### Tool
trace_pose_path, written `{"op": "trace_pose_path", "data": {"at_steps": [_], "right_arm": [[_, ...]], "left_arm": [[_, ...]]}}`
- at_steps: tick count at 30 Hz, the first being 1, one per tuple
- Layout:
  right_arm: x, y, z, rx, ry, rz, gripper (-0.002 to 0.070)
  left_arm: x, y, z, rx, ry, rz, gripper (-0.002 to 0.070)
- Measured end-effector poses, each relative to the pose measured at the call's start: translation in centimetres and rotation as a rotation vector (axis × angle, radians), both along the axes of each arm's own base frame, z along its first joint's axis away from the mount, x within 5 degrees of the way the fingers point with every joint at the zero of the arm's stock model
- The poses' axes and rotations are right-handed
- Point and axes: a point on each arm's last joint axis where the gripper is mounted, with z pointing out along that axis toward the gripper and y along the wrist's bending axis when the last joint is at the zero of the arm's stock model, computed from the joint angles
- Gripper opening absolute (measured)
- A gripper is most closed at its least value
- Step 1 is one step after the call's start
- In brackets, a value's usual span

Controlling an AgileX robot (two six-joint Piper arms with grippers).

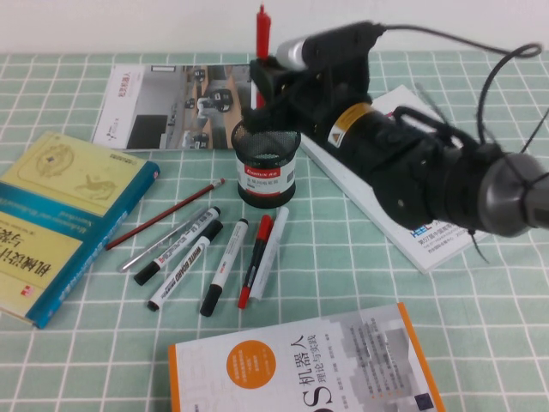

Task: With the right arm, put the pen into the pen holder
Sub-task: Place the pen onto the pen holder

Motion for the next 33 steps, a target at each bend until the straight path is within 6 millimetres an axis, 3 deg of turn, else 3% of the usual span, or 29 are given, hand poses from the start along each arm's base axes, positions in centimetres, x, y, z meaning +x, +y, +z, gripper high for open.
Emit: {"op": "trace_pose_path", "data": {"at_steps": [10, 18, 26, 33], "right_arm": [[0.8, 1.4, -4.8, -0.022, 0.014, 0.074, 0.0083], [1.1, 1.7, -6.4, -0.04, 0.032, 0.084, 0.009], [1.1, 1.7, -6.6, -0.049, 0.038, 0.086, 0.031], [0.8, 1.4, -6.1, -0.088, 0.115, 0.07, 0.0351]], "left_arm": [[0.0, 0.0, 0.0, 0.0, 0.0, 0.0, -0.0006], [0.0, 0.0, 0.0, 0.0, 0.0, 0.0, -0.0006], [0.0, 0.0, 0.0, 0.0, 0.0, 0.0, -0.0006], [0.0, 0.0, 0.0, 0.0, 0.0, 0.0, -0.0006]]}}
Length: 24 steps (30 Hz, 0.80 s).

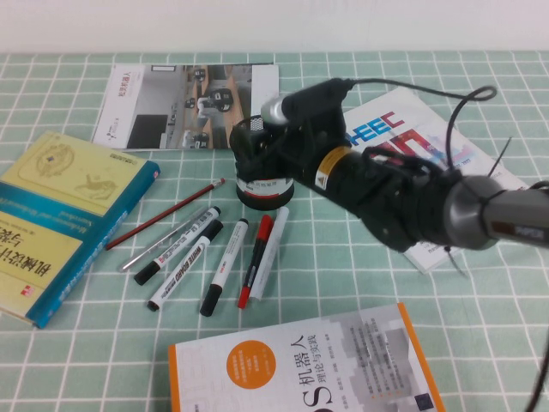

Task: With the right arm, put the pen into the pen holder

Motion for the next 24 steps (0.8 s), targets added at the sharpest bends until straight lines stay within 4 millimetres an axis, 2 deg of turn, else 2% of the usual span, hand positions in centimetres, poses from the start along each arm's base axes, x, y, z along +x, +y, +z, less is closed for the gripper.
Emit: {"op": "trace_pose_path", "data": {"at_steps": [3, 6, 8, 13, 16, 19, 24], "right_arm": [[-0.6, -0.2, 2.2, 0.012, 0.006, 0.016, 0.0347], [-1.7, -0.6, 5.1, 0.018, 0.012, 0.05, 0.0305], [-2.6, -1.1, 7.0, 0.018, 0.028, 0.061, 0.0249], [-5.2, -3.2, 12.2, -0.011, 0.047, 0.042, 0.0047], [-7.8, -4.4, 14.9, -0.022, 0.002, 0.094, 0.0], [-10.8, -5.3, 16.5, 0.006, 0.03, 0.205, -0.0013], [-15.2, -6.9, 16.7, 0.023, 0.1, 0.342, -0.0017]], "left_arm": [[0.0, 0.0, 0.0, 0.0, 0.0, 0.0, -0.0006], [0.0, 0.0, 0.0, 0.0, 0.0, 0.0, -0.0006], [0.0, 0.0, 0.0, 0.0, 0.0, 0.0, -0.0006], [0.0, 0.0, 0.0, 0.0, 0.0, 0.0, -0.0006], [0.0, 0.0, 0.0, 0.0, 0.0, 0.0, -0.0006], [0.0, 0.0, 0.0, 0.0, 0.0, 0.0, -0.0006], [0.0, 0.0, 0.0, 0.0, 0.0, 0.0, -0.0006]]}}
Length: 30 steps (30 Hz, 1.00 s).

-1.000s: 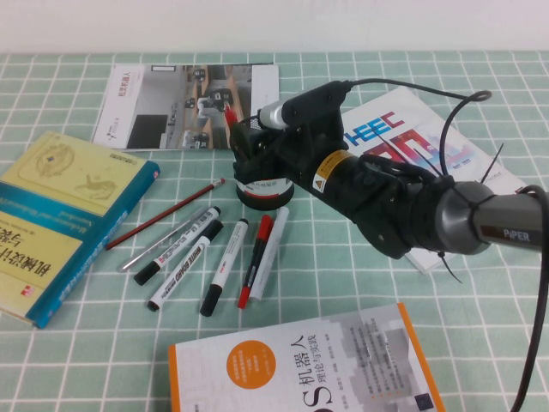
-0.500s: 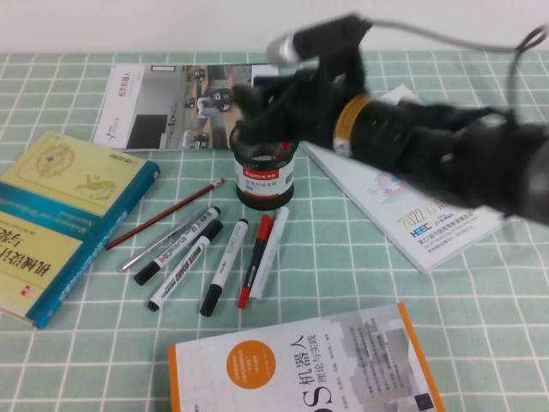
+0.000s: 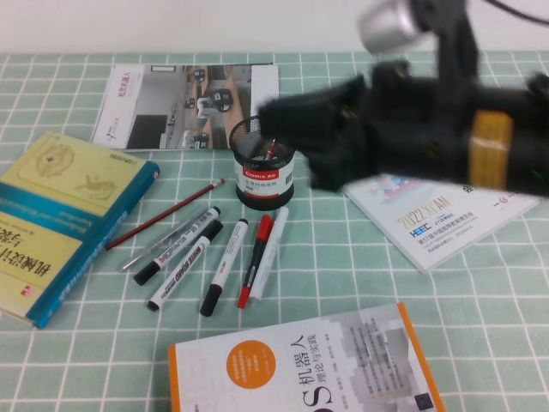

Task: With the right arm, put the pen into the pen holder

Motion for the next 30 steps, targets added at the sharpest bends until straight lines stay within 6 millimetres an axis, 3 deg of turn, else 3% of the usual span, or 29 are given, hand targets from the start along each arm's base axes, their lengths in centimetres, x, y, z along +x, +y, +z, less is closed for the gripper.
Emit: {"op": "trace_pose_path", "data": {"at_steps": [10, 24, 30], "right_arm": [[-4.8, -4.6, -3.4, -0.035, 0.034, -0.127, -0.0017], [-5.6, -8.3, -10.3, -0.16, 0.136, -0.405, -0.0019], [-8.5, -13.5, -10.1, -0.065, 0.062, -0.576, -0.0019]], "left_arm": [[0.0, 0.0, 0.0, 0.0, 0.0, 0.0, -0.0006], [0.0, 0.0, 0.0, 0.0, 0.0, 0.0, -0.0006], [0.0, 0.0, 0.0, 0.0, 0.0, 0.0, -0.0006]]}}
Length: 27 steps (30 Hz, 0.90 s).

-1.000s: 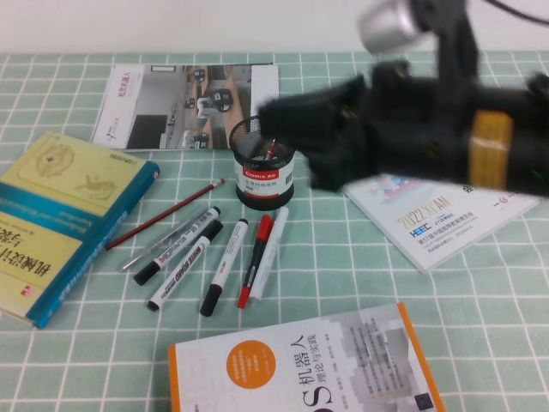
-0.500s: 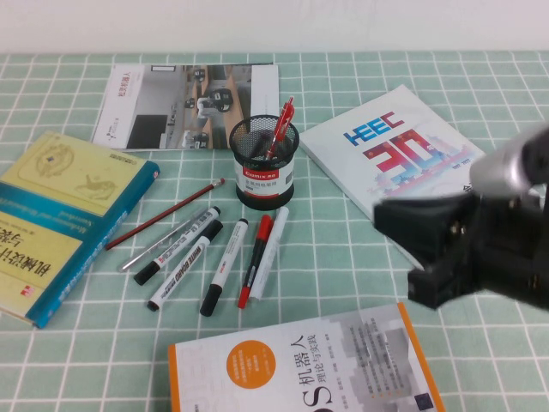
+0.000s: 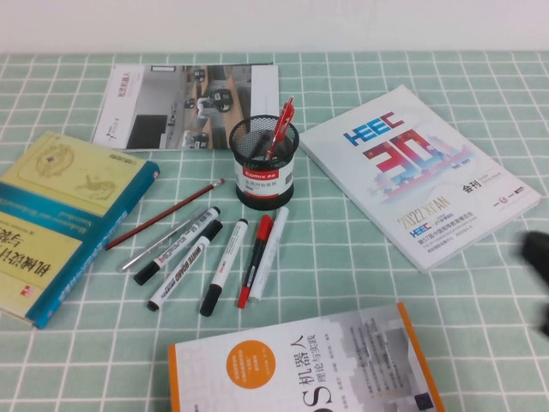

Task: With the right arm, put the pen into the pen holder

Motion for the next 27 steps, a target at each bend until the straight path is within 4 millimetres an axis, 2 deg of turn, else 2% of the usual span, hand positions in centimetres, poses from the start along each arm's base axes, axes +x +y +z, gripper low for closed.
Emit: {"op": "trace_pose_path", "data": {"at_steps": [4, 7, 11, 18, 27], "right_arm": [[-3.1, -3.5, -1.1, 0.029, -0.111, -0.163, -0.0019], [-5.2, -4.9, -2.7, 0.039, -0.179, -0.257, -0.0019], [-7.1, -5.6, -4.5, 0.053, -0.267, -0.309, -0.0019], [-8.4, -5.9, -6.7, 0.069, -0.34, -0.319, -0.0019], [-8.5, -5.5, -7.2, 0.07, -0.328, -0.279, -0.0019]], "left_arm": [[0.0, 0.0, 0.0, 0.0, 0.0, 0.0, -0.0006], [0.0, 0.0, 0.0, 0.0, 0.0, 0.0, -0.0006], [0.0, 0.0, 0.0, 0.0, 0.0, 0.0, -0.0006], [0.0, 0.0, 0.0, 0.0, 0.0, 0.0, -0.0006], [0.0, 0.0, 0.0, 0.0, 0.0, 0.0, -0.0006]]}}
